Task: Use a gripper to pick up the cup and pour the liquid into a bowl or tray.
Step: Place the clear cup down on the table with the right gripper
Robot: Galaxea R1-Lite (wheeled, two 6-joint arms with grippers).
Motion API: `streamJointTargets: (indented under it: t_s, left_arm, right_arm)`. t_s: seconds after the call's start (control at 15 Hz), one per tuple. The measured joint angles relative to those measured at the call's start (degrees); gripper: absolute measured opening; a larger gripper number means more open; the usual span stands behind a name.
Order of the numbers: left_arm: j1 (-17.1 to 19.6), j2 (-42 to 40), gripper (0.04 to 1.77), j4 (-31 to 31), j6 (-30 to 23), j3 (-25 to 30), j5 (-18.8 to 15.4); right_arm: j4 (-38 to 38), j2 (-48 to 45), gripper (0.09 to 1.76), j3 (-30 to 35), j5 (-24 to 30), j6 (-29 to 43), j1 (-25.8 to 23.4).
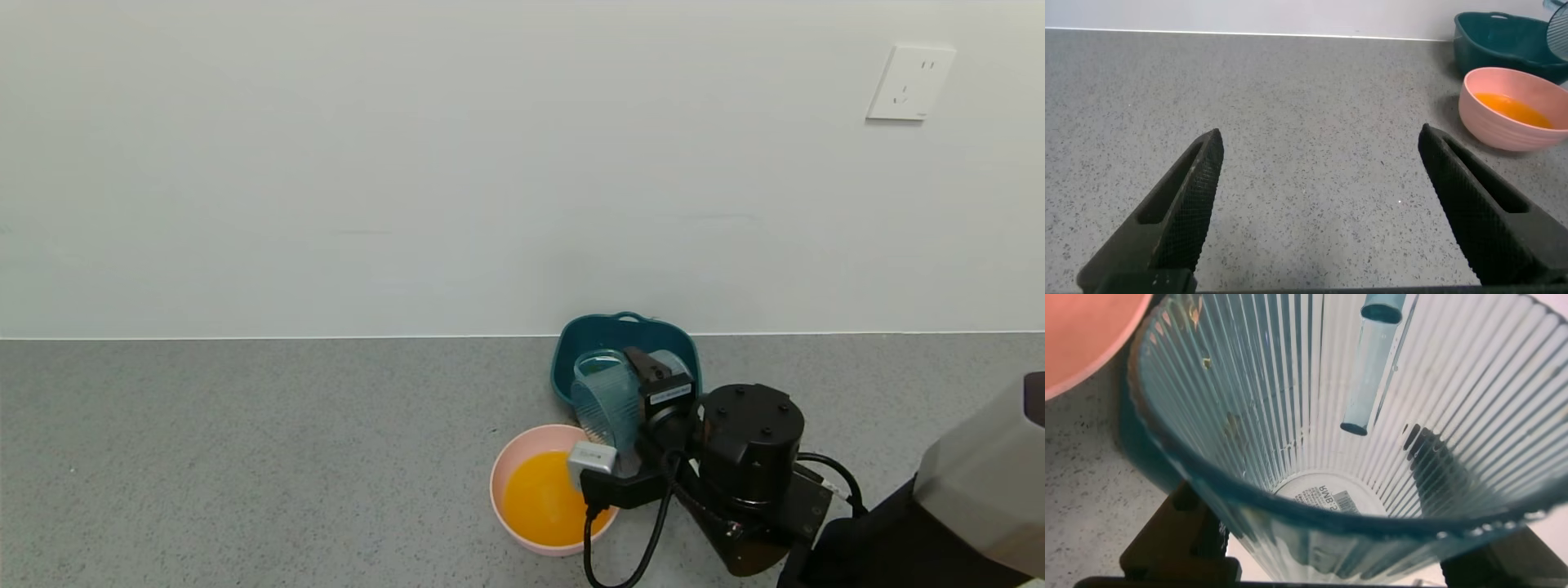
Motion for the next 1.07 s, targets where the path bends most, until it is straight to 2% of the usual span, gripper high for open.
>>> streamJointTargets:
  t_s: [0.47,1.07]
  left_arm:
    - [0.0,0.0,1.72,0.0,0.0,0.0,-0.02]
    - [0.0,0.0,1.72,0.0,0.0,0.0,0.0]
  right_arm:
    - [-0.11,-0.61,1.38,0.09,-1.52,10.86,0.59]
    - [-0.24,-5.11,1.38,3.08,-7.64,28.56,0.55]
